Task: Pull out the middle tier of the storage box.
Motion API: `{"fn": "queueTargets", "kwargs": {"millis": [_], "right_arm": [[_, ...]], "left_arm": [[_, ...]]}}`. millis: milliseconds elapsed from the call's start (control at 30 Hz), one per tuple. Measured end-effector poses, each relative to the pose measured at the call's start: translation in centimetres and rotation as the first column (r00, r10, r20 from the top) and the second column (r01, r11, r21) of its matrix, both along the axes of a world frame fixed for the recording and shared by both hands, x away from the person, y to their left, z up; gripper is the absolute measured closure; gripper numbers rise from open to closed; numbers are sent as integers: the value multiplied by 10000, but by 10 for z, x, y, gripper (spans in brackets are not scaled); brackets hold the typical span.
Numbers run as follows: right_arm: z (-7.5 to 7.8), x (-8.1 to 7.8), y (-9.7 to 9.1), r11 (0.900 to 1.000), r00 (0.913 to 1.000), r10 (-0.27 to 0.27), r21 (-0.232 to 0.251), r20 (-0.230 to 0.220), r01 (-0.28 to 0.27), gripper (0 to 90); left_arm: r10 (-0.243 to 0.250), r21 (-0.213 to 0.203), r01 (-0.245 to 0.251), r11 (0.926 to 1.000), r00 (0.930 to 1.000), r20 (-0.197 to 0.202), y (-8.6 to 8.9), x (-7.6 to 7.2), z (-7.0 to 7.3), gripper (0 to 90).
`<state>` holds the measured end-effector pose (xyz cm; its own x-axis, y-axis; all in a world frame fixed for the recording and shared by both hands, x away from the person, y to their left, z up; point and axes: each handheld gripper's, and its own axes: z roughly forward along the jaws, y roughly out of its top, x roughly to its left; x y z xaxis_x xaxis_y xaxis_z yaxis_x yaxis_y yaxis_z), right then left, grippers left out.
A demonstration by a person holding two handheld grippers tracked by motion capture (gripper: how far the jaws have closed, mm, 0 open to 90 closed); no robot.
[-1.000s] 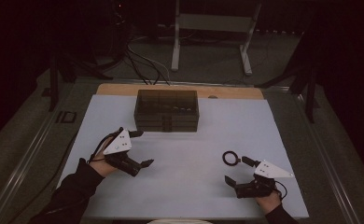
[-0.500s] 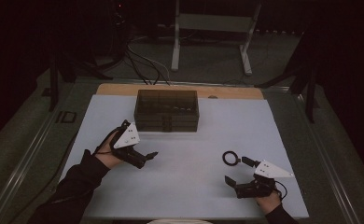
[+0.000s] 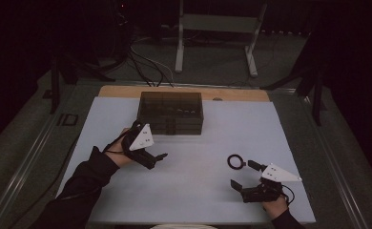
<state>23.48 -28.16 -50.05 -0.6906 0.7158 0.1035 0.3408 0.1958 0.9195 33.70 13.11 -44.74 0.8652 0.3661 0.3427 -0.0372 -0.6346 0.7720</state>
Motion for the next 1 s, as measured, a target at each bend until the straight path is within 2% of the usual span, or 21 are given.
{"fn": "queueTargets", "kwargs": {"millis": [133, 367, 433, 467, 533, 567, 600, 633, 667, 733, 767, 833, 867, 900, 967, 1000], "right_arm": [[0, 0, 0, 10000, 10000, 26, -12, -25, -26, 0], [-1, 0, 1, 10000, 9999, 83, 10, -65, -83, 0], [0, 0, 0, 10000, 10000, 59, 33, -72, -58, 0], [0, 0, 0, 10000, 10000, 55, 52, -83, -54, 0], [0, 0, 0, 10000, 10000, 49, 66, -87, -48, 0], [0, 0, 0, 10000, 10000, 20, 47, -81, -19, 0], [0, 0, 0, 10000, 10000, -27, 34, -42, 27, 0], [0, 0, -1, 10000, 10000, -60, 51, -11, 61, 0], [1, 0, -1, 9999, 10000, -70, 77, -5, 70, 0], [1, 0, -1, 9999, 9999, -103, 99, 0, 103, 0], [1, 0, -1, 9999, 10000, -92, 100, -14, 92, 0], [1, 0, -1, 9999, 10000, -83, 84, -13, 83, 0], [1, 0, -1, 9999, 10000, -70, 92, -26, 70, 0], [1, 0, -1, 9999, 10000, -73, 92, -32, 74, 0], [1, 0, -1, 9999, 10000, -76, 100, -28, 76, 0], [1, 0, -1, 9998, 10000, -76, 199, -63, 77, 0]], "left_arm": [[104, 328, -108, 9994, 9999, 121, -6, 4, -5, 8], [272, 1117, -343, 9932, 9975, 647, -18, 8, -13, 9], [502, 1407, -643, 9880, 9935, 1018, -21, 9, -15, 8], [699, 1610, -900, 9828, 9895, 1268, -23, 10, -17, 8], [1037, 1876, -1266, 9741, 9864, 1273, -25, 12, -18, 9], [1098, 1948, -1314, 9720, 9869, 1179, -26, 13, -18, 9], [1025, 1960, -1273, 9723, 9859, 1321, -27, 13, -19, 9], [1035, 1967, -1364, 9709, 9802, 1690, -28, 13, -20, 9], [1052, 1969, -1399, 9704, 9786, 1771, -29, 14, -21, 9], [1015, 2086, -1357, 9686, 9808, 1666, -31, 15, -22, 9], [970, 2241, -1321, 9656, 9821, 1613, -32, 16, -22, 9], [905, 2638, -1369, 9548, 9794, 1804, -35, 16, -25, 9], [884, 2784, -1361, 9508, 9802, 1774, -36, 16, -26, 9], [884, 2784, -1361, 9508, 9802, 1774, -36, 16, -26, 9], [870, 3225, -1532, 9341, 9737, 2105, -39, 17, -30, 9], [879, 3288, -1564, 9314, 9729, 2139, -40, 17, -31, 9]]}}
